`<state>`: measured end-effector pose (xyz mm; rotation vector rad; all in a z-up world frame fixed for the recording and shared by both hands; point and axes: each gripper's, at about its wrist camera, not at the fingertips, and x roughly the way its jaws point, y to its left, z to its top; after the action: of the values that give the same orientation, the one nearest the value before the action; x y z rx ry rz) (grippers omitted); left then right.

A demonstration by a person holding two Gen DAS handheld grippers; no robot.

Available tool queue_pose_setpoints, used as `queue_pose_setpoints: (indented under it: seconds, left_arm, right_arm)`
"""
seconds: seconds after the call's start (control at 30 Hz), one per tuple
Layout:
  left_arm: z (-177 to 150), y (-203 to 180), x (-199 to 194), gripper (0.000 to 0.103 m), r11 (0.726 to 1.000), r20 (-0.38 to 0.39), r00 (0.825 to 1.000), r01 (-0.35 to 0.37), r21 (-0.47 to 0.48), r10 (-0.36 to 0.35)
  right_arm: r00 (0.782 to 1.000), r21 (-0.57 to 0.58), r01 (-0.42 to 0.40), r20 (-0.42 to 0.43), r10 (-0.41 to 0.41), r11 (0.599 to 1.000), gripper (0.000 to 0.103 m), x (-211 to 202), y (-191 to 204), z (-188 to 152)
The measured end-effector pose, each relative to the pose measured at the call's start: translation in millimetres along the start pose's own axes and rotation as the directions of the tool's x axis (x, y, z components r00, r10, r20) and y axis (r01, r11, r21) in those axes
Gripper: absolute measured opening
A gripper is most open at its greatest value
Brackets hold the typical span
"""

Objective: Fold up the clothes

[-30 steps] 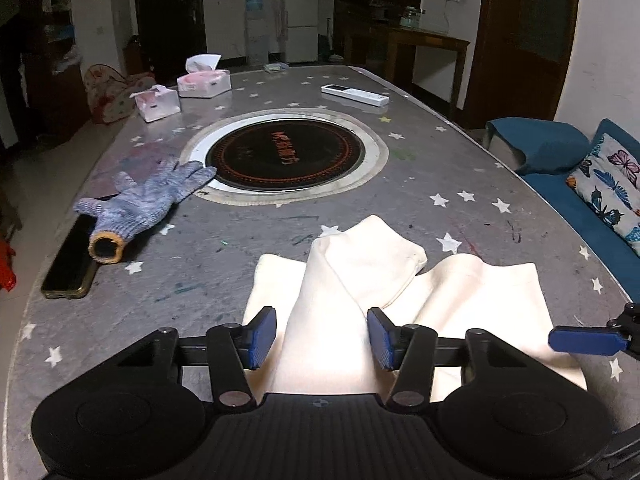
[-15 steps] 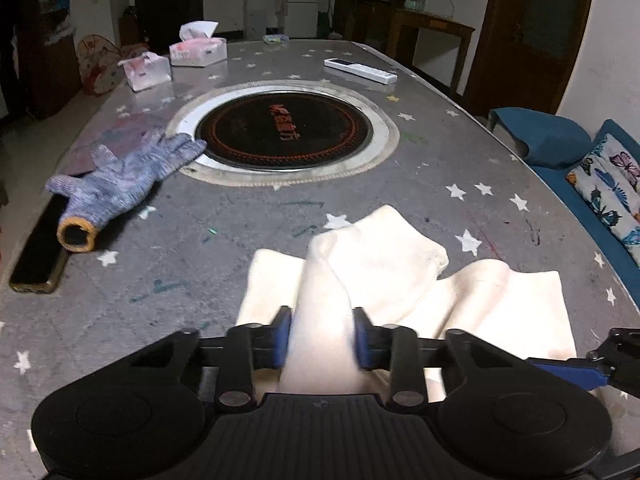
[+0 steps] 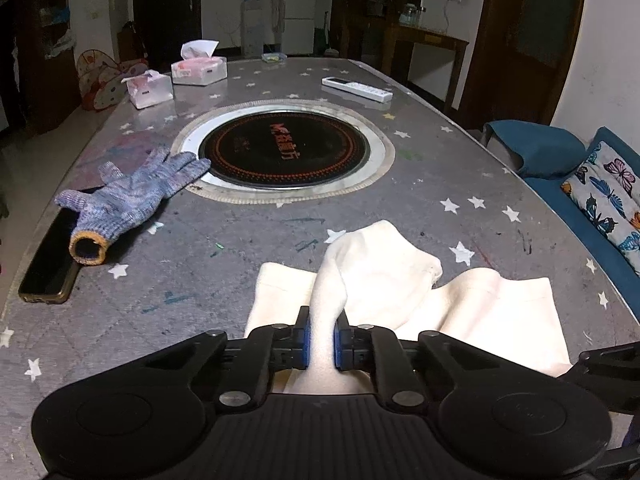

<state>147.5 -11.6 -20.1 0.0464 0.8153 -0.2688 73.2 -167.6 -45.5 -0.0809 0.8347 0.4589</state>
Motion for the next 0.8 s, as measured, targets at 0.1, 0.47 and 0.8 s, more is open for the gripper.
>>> queue_pose_setpoints:
  seconds: [0.1, 0.47, 0.8]
  left_arm:
    - [-0.5, 0.3, -5.0, 0.011, 1.0, 0.012, 1.0, 0.0, -0.001, 0.0]
    - [-0.3, 6.0, -19.4, 0.011, 1.0, 0.036, 0.999, 0.01, -0.018, -0.01]
    - [-1.8, 11.5, -11.3, 0.014, 0.999, 0.004, 1.0, 0.009, -0.031, -0.009]
  right_arm:
    - [1.0, -0.005, -0.004, -0.002, 0.004, 1.0, 0.025, 0.9, 2.1, -0.6]
    - [1.0, -0.021, -0.006, -0.006, 0.006, 1.0, 0.026, 5.3, 6.9, -1.9]
    - [1.0, -0.034, -0.019, -0.007, 0.019, 0.999, 0.034, 16.7, 9.2, 4.0]
